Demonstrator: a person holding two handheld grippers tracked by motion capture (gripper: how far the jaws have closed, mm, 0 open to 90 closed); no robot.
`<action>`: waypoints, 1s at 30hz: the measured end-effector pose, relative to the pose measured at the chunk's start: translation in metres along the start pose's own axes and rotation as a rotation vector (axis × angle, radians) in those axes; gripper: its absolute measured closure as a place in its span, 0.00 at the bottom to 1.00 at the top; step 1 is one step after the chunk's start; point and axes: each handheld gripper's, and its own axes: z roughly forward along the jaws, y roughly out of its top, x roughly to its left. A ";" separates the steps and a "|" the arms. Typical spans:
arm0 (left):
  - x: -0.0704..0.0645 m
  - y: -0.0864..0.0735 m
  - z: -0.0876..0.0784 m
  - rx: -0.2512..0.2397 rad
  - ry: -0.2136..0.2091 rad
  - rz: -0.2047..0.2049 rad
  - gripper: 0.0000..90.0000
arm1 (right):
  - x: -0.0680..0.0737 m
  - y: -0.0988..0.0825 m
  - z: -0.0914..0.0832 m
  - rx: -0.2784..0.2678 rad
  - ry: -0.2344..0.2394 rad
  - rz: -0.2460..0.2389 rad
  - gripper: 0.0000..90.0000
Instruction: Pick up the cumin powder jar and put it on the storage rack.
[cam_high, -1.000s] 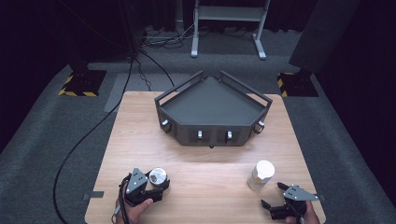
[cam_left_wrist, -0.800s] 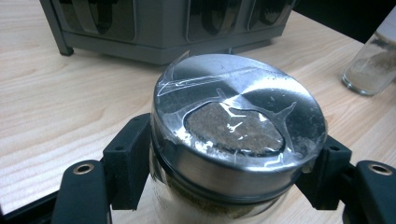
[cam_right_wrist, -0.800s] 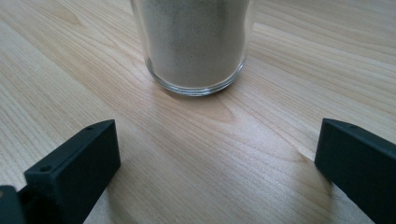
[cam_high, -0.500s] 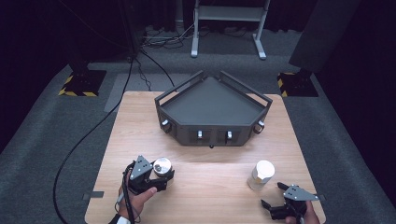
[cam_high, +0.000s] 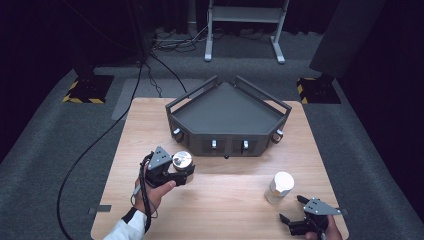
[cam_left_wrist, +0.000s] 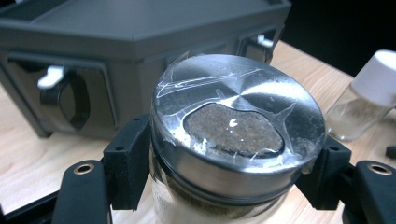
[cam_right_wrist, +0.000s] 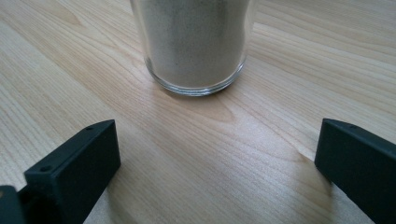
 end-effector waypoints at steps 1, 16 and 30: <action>0.000 0.005 0.001 0.001 -0.001 0.010 0.34 | 0.000 0.000 0.000 0.000 0.000 0.000 0.00; 0.012 0.070 0.016 -0.042 -0.069 0.050 0.34 | 0.000 0.000 0.000 0.000 0.001 -0.001 0.00; 0.013 0.116 0.047 -0.023 -0.077 0.097 0.34 | 0.000 0.000 0.000 0.000 0.001 -0.001 0.00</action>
